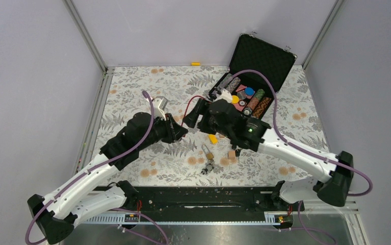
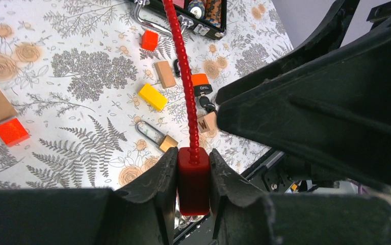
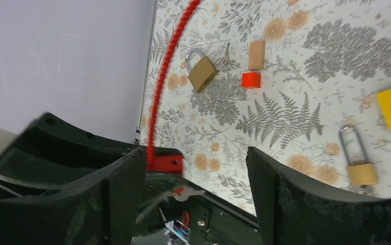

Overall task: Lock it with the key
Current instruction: Lock the lock.

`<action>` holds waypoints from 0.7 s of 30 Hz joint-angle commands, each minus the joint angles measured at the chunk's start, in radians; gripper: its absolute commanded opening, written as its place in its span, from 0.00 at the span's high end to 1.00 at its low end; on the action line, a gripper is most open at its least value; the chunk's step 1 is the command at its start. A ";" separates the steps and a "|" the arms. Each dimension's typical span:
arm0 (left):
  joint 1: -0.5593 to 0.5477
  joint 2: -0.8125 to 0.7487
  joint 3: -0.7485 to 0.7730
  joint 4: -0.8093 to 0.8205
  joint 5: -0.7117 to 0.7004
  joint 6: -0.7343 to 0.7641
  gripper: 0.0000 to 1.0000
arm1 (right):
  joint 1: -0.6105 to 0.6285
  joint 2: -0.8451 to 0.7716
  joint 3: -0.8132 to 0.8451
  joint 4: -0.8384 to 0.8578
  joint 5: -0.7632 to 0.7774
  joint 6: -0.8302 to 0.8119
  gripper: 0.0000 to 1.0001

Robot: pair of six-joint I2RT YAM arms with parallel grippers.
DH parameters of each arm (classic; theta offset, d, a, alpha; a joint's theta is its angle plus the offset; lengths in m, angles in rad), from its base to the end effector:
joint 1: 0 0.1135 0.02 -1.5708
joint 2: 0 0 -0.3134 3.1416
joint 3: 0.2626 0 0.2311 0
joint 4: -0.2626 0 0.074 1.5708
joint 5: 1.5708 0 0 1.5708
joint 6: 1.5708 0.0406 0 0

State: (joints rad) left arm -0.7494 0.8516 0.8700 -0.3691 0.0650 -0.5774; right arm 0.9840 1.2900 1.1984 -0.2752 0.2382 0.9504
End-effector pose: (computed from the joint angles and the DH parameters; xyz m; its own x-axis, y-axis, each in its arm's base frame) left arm 0.1030 -0.0994 0.3740 -0.6062 -0.1800 -0.7747 0.4697 0.7050 -0.5313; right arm 0.1557 0.2169 0.4133 -0.6746 0.4134 -0.6115 -0.2380 0.6624 0.7103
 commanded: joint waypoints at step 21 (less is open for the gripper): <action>0.001 0.107 0.406 -0.216 0.403 0.392 1.00 | -0.215 -0.244 0.093 -0.155 -0.137 -1.207 0.10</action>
State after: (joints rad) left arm -0.7486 0.9447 1.1992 -0.5827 0.3683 -0.2588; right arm 0.7845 1.0233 1.2411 -0.4026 0.0364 -0.0914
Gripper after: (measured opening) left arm 0.233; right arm 0.906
